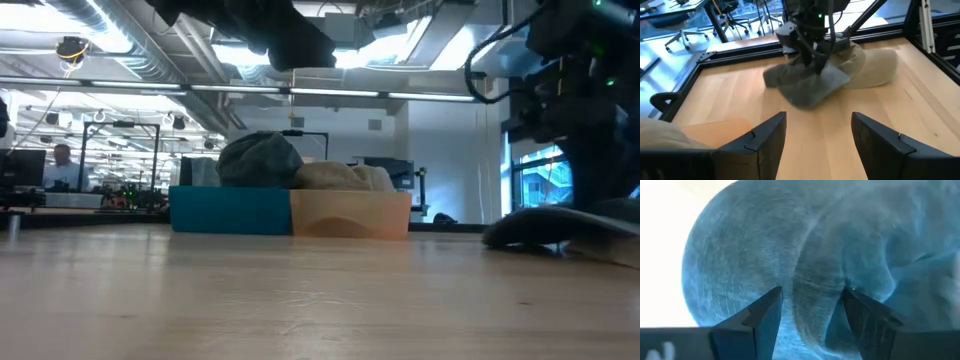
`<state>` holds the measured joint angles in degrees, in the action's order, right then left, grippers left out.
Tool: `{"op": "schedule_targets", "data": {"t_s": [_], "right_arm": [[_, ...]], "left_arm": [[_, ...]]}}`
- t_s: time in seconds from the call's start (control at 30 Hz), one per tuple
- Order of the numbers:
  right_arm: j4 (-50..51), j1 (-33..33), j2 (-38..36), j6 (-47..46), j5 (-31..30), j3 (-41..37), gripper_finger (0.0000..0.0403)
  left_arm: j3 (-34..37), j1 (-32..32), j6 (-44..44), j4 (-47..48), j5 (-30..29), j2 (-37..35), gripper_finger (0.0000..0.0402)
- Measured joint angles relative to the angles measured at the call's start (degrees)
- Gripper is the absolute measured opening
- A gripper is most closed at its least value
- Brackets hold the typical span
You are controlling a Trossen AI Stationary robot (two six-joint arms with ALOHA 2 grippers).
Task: Pick & Place hat
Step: Put the gray cap into the blue bin
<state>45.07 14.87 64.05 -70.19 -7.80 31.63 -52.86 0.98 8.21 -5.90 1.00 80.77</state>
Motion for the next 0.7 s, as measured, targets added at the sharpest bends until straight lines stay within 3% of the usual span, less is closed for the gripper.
{"op": "schedule_targets", "data": {"t_s": [0.17,0.3,0.47,0.7], "right_arm": [[-23.64,0.02,0.03,8.76,0.49,-5.35,0.0216],[-36.05,0.0,0.07,16.81,3.55,-7.51,0.0216],[-38.69,0.02,0.07,24.9,10.26,-8.03,0.0216],[-41.37,0.02,-0.12,37.79,10.56,-3.71,0.0216]], "left_arm": [[0.0,-0.03,0.0,0.03,-0.21,0.0,0.0215],[0.0,-0.03,-0.01,0.05,-0.2,0.0,0.0216],[0.0,-0.03,-0.01,0.03,-0.18,0.0,0.0219],[0.0,-0.03,0.02,-2.54,-0.18,0.31,0.0215]]}}
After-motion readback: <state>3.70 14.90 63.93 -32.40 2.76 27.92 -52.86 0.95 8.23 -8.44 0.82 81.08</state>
